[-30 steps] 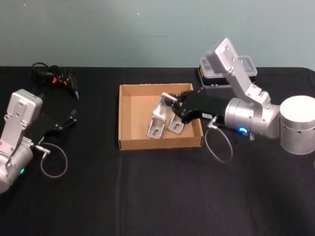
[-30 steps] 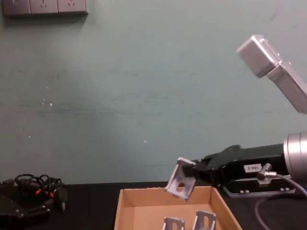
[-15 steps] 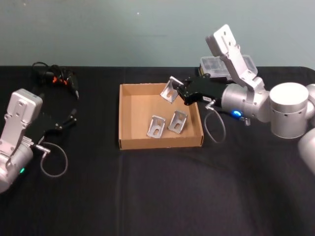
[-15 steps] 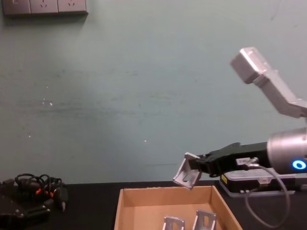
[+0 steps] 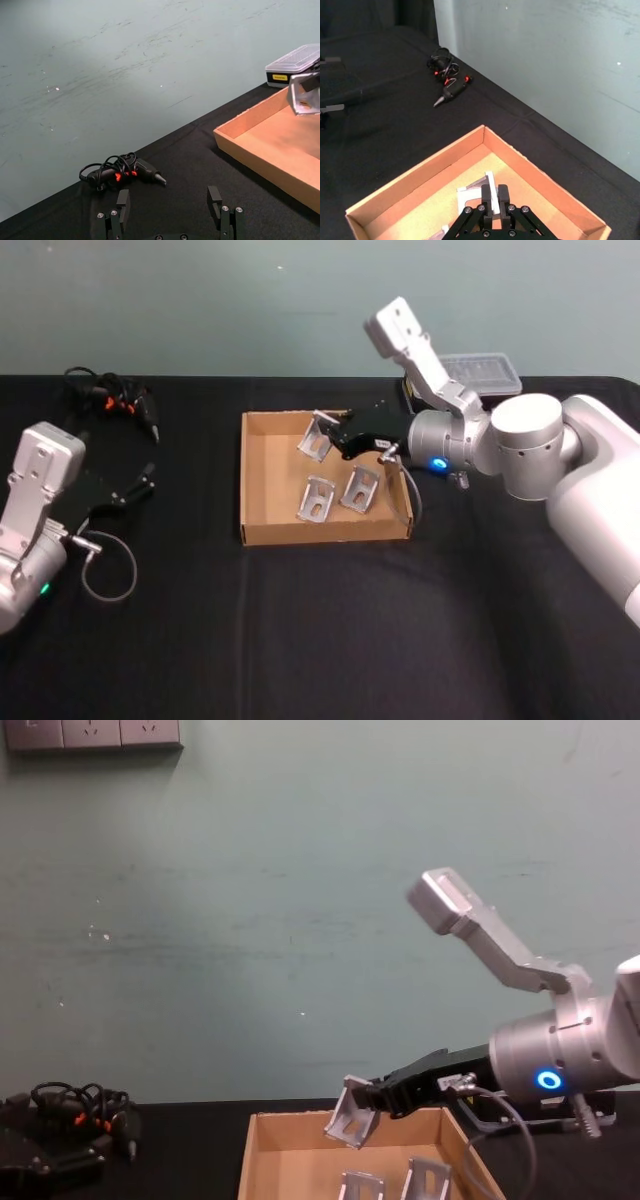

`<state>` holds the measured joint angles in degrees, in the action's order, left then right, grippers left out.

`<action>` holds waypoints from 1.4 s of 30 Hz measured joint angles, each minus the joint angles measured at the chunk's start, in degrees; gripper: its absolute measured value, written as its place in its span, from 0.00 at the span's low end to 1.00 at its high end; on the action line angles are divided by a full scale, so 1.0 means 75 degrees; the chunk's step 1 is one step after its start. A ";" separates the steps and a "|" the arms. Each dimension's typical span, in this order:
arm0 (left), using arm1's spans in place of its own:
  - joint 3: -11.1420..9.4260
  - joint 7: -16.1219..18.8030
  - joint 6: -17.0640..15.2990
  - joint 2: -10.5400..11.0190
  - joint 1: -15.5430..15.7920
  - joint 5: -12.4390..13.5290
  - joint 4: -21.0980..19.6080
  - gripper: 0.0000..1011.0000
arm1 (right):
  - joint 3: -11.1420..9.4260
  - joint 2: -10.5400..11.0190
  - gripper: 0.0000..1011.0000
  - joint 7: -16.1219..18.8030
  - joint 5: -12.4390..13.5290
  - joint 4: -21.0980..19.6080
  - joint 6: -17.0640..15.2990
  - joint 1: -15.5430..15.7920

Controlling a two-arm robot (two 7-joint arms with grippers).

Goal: Use one hand to pick up the angle iron from the table and place it into the box.

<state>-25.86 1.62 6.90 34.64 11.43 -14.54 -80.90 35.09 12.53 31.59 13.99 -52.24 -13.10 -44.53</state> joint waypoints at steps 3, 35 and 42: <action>0.0000 0.0000 0.0000 0.0000 0.0000 0.0000 0.0000 1.00 | 0.0037 -0.0152 0.09 0.0047 -0.0107 0.0326 0.0032 -0.0142; 0.0000 0.0000 0.0000 0.0000 0.0000 0.0000 0.0000 1.00 | 0.0001 -0.0673 0.09 0.0386 -0.0883 0.1641 -0.0149 -0.0627; 0.0000 0.0000 0.0000 0.0000 -0.0001 0.0000 0.0000 1.00 | -0.0045 -0.0664 0.09 0.0428 -0.0972 0.1596 -0.0207 -0.0598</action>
<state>-25.86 1.62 6.90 34.65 11.43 -14.55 -80.90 34.76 7.55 34.80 6.70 -40.28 -14.66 -49.02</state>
